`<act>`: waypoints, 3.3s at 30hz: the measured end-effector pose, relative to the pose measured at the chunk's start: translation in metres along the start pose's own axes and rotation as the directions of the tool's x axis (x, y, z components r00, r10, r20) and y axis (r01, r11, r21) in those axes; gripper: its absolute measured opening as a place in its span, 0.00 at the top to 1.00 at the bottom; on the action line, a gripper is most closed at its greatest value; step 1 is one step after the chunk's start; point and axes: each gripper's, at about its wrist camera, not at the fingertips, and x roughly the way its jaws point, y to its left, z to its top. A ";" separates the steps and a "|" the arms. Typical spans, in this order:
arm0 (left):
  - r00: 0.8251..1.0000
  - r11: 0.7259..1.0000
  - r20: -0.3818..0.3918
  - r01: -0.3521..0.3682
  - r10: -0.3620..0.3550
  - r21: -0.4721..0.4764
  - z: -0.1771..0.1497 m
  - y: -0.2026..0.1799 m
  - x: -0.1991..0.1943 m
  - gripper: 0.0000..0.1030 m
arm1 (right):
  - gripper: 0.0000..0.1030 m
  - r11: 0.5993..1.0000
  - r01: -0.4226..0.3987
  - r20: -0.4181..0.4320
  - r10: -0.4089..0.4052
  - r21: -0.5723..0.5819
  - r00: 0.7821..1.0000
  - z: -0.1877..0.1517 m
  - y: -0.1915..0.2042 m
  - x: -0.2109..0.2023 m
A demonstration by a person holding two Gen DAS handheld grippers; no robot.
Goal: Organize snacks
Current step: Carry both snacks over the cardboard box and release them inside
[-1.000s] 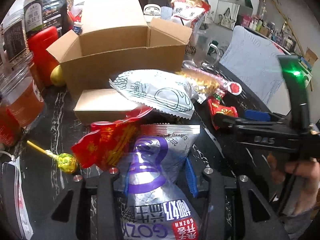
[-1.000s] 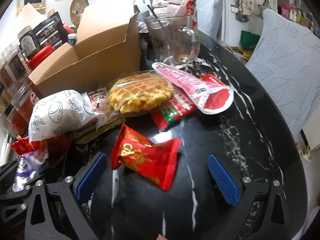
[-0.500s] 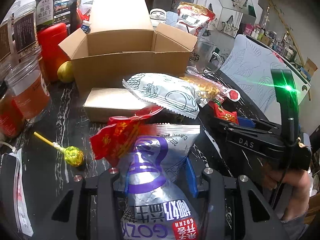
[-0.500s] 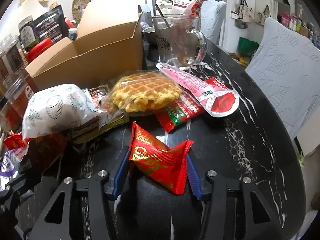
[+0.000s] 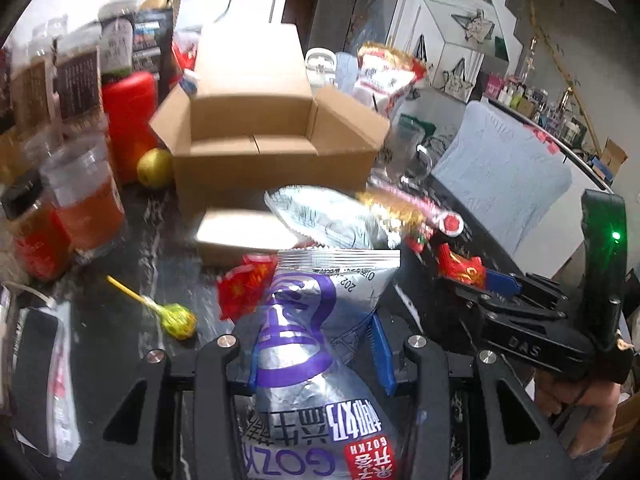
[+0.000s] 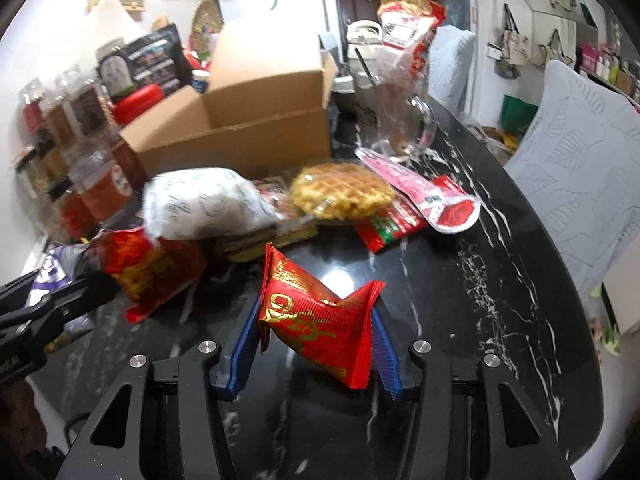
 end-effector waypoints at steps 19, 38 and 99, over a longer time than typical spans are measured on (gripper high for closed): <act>0.959 0.998 0.284 -0.032 0.017 0.047 0.084 0.004 -0.044 0.59 | 0.51 0.985 -0.115 0.198 0.139 -0.126 0.970 0.073 0.041 -0.050; 0.911 0.995 0.411 -0.069 0.033 0.074 0.190 0.017 -0.022 0.59 | 0.50 0.968 -0.120 0.320 0.188 -0.220 0.929 0.193 0.051 -0.032; 0.939 0.953 -0.179 -0.302 0.293 -0.027 0.234 0.109 0.230 0.58 | 0.29 0.987 -0.052 -0.063 0.043 -0.152 0.997 0.269 0.040 0.180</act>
